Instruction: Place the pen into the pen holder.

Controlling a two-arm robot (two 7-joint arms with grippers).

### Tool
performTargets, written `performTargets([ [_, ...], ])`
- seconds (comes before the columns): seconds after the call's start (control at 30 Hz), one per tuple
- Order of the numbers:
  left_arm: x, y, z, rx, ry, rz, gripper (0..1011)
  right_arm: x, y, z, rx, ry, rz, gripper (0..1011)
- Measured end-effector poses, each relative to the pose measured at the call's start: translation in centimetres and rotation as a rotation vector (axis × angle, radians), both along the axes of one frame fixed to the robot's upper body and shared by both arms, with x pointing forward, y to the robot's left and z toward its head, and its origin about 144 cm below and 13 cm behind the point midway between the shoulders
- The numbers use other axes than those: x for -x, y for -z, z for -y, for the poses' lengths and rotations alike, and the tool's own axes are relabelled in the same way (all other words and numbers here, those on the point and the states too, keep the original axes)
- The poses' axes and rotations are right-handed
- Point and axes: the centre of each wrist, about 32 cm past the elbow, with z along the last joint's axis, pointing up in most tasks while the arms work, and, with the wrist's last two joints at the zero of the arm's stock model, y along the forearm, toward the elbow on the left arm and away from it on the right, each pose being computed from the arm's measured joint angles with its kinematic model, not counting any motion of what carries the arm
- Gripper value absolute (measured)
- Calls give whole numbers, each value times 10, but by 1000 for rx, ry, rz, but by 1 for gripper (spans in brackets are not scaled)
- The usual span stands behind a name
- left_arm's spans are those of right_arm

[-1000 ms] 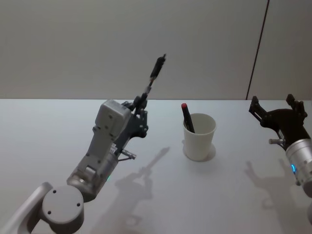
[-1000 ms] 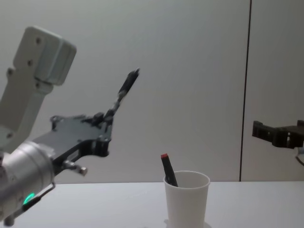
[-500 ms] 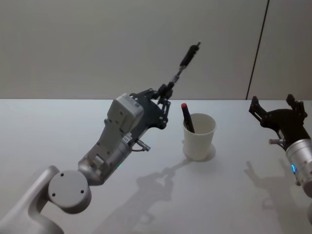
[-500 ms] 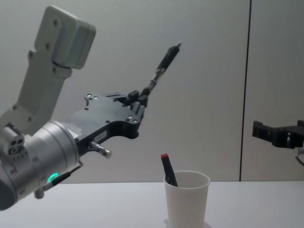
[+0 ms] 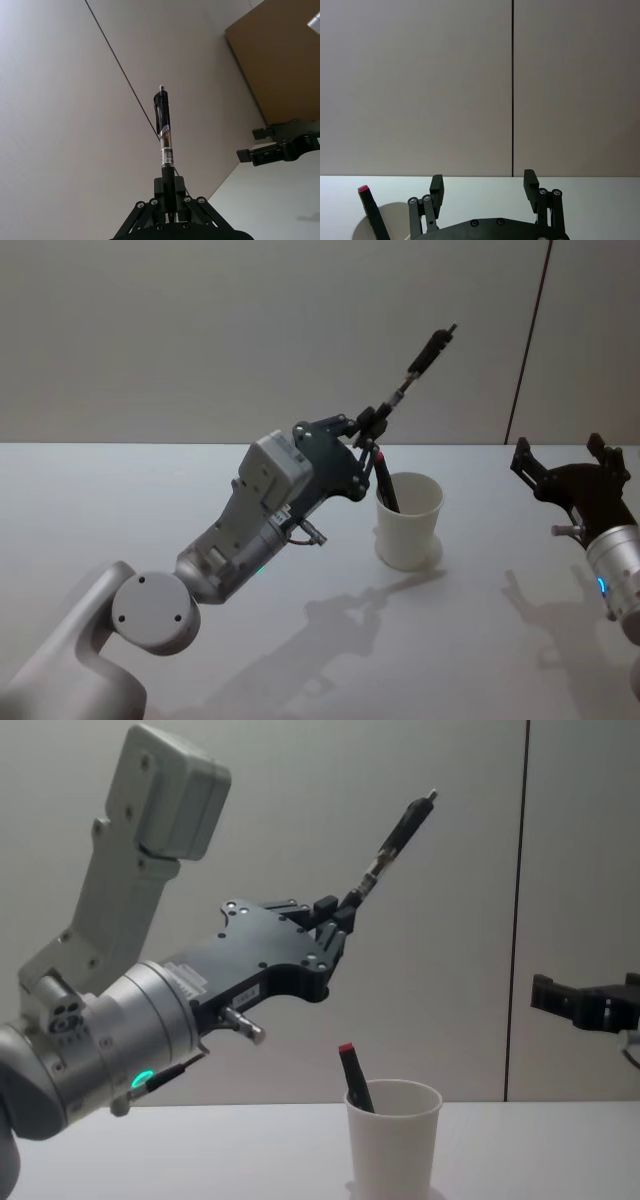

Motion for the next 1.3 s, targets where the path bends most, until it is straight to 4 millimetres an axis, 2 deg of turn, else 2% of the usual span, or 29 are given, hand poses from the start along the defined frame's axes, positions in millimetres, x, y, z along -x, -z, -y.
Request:
performTargets([
  [0.67, -7, -1, 3, -13, 47, 23, 125, 2, -2, 2, -8, -32, 15, 1002],
  [1.3, -9, -1, 3, -16, 55, 28, 125, 14, -21, 15, -109, -227, 93, 1001],
])
